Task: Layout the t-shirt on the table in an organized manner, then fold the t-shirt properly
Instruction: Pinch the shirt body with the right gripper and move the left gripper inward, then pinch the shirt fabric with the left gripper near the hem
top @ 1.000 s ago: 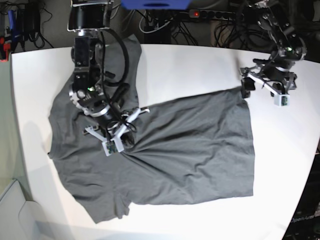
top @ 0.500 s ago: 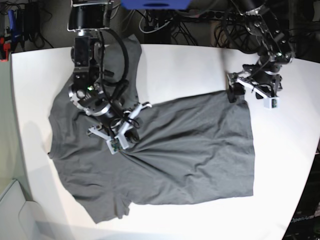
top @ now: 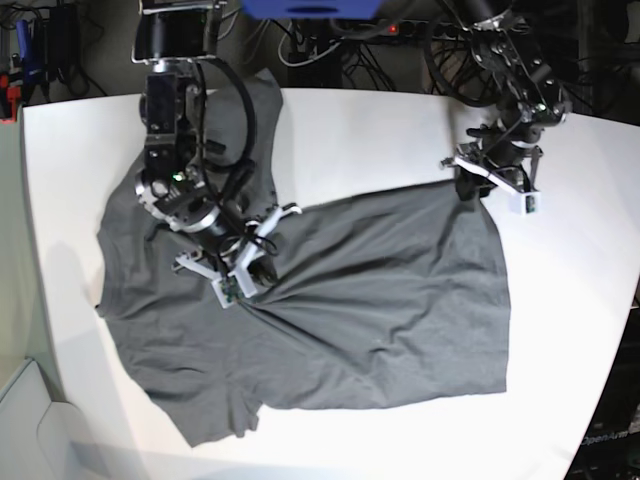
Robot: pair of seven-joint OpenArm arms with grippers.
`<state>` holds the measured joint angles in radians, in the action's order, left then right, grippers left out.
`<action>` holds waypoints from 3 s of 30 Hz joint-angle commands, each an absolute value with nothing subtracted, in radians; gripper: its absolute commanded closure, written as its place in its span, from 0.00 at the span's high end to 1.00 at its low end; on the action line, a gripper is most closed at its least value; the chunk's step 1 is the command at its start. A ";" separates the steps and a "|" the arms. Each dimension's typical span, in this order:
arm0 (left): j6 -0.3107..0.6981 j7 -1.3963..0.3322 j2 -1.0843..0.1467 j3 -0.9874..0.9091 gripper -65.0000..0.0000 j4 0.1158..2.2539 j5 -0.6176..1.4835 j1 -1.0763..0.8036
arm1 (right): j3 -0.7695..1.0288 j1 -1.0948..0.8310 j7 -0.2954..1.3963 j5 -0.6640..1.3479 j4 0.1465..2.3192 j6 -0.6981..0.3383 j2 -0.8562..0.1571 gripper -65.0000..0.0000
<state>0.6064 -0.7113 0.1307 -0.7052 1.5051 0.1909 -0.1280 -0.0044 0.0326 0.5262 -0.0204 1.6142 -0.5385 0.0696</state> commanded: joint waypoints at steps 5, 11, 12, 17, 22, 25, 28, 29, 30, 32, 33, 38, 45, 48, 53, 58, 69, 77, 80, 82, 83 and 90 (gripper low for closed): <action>0.601 -0.730 0.130 -0.708 0.06 1.563 0.188 -0.134 | 0.001 0.051 0.498 -0.007 1.635 -0.545 0.068 0.00; 0.596 -0.731 0.143 -0.702 0.00 1.724 0.180 -0.127 | 0.001 0.051 0.498 -0.007 1.635 -0.545 0.062 0.00; 0.596 -0.731 0.145 -0.702 0.00 1.744 0.179 -0.125 | 0.001 0.050 0.498 -0.007 1.635 -0.545 0.062 0.00; 0.519 -0.846 0.136 -0.699 0.00 1.814 0.176 -0.053 | 0.001 0.050 0.498 -0.007 1.635 -0.545 0.062 0.00; 0.312 -0.940 0.087 -0.630 0.00 1.804 0.176 0.024 | 0.001 0.048 0.498 -0.007 1.635 -0.545 0.062 0.00; 0.157 -0.938 0.054 -0.512 0.00 1.807 0.176 0.028 | -0.002 0.048 0.498 -0.007 1.635 -0.545 0.062 0.00; 0.002 -0.938 0.018 -0.386 0.00 1.799 0.176 0.061 | 0.001 0.050 0.498 -0.007 1.635 -0.545 0.062 0.00; -0.036 -0.938 0.007 -0.354 0.00 1.784 0.176 0.073 | 0.001 0.050 0.498 -0.007 1.635 -0.545 0.062 0.00; -0.084 -0.938 0.001 -0.326 0.00 1.762 0.176 0.085 | 0.001 0.050 0.498 -0.007 1.635 -0.545 0.062 0.00; -0.177 -0.938 -0.005 -0.291 0.00 1.712 0.176 0.127 | 0.001 0.047 0.498 -0.007 1.635 -0.545 0.062 0.00; -0.217 -0.938 -0.004 -0.288 0.00 1.689 0.176 0.148 | 0.001 0.047 0.498 -0.007 1.635 -0.545 0.062 0.00; -0.348 -0.874 0.001 -0.283 0.01 1.549 0.176 0.242 | 0.001 0.042 0.499 -0.008 1.635 -0.545 0.062 0.00; -0.360 -0.862 -0.010 -0.186 0.22 1.452 0.176 0.312 | 0.001 0.024 0.499 -0.008 1.643 -0.545 0.050 0.00; -0.360 -0.858 -0.008 -0.188 0.58 1.454 0.179 0.306 | 0.001 0.022 0.499 -0.008 1.664 -0.545 0.048 0.00; -0.352 -0.857 -0.008 -0.188 1.00 1.497 0.185 0.268 | 0.001 0.022 0.499 -0.008 1.679 -0.545 0.048 0.00; -0.354 -0.854 -0.041 -0.197 1.00 1.587 0.185 0.194 | 0.001 0.022 0.499 -0.008 1.679 -0.545 0.048 0.00; -0.351 -0.673 -0.058 -0.246 1.00 1.471 0.186 0.211 | -0.004 0.021 0.499 -0.008 1.678 -0.545 0.051 0.00; -0.219 -0.622 -0.058 -0.245 0.83 1.213 0.177 0.372 | 0.001 0.001 0.499 -0.008 1.678 -0.545 0.050 0.00; -0.189 -0.622 -0.058 -0.245 0.63 1.165 0.176 0.401 | 0.002 -0.005 0.499 -0.008 1.678 -0.545 0.048 0.00; -0.189 -0.622 -0.058 -0.245 0.52 1.136 0.176 0.420 | 0.002 -0.012 0.499 -0.008 1.679 -0.545 0.039 0.00; -0.189 -0.622 -0.058 -0.245 0.48 1.122 0.176 0.430 | 0.002 -0.012 0.499 -0.008 1.679 -0.545 0.036 0.00; -0.189 -0.573 -0.071 -0.245 0.36 1.021 0.176 0.469 | 0.002 -0.013 0.499 -0.008 1.679 -0.545 0.035 0.00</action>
<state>-0.1890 -0.5915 -0.0631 -0.2451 1.0058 0.1772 0.4366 0.0032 -0.0280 0.5274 -0.0212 1.6581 -0.5415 0.0334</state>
